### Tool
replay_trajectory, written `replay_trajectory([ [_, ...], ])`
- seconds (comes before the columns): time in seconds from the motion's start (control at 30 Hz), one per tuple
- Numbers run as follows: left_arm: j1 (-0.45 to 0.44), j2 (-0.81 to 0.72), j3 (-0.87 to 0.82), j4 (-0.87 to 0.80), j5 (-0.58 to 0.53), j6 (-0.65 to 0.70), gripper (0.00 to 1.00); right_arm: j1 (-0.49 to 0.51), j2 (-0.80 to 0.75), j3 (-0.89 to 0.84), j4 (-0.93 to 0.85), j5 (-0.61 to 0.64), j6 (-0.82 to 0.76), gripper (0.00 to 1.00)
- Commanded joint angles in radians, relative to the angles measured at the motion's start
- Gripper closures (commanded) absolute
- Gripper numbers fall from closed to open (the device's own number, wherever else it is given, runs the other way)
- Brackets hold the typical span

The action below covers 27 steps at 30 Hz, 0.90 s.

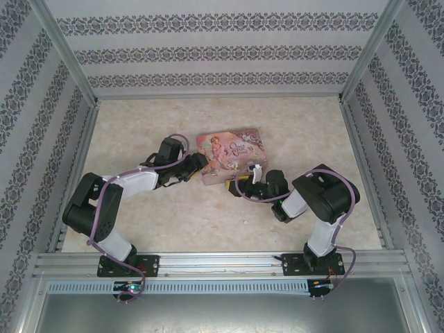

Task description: Unlock the padlock with the key

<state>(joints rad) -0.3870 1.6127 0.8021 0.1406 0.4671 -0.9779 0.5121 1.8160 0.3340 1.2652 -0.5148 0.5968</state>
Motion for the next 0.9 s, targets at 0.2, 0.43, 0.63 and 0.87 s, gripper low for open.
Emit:
replay_trajectory([
  [0.2, -0.024, -0.014, -0.041, -0.049, -0.005, -0.005, 0.39, -0.010, 0.002, 0.016, 0.117, -0.027, -0.038, 0.57],
  [0.43, -0.026, -0.035, -0.060, -0.047, -0.009, -0.008, 0.39, -0.011, 0.021, 0.016, 0.117, -0.004, -0.027, 0.69],
  [0.63, -0.036, -0.048, -0.080, -0.029, -0.012, -0.025, 0.39, -0.011, 0.035, 0.018, 0.116, 0.010, -0.017, 0.84],
  [0.87, -0.044, -0.052, -0.099, -0.011, -0.015, -0.040, 0.40, -0.011, 0.057, 0.019, 0.118, 0.029, -0.003, 0.97],
])
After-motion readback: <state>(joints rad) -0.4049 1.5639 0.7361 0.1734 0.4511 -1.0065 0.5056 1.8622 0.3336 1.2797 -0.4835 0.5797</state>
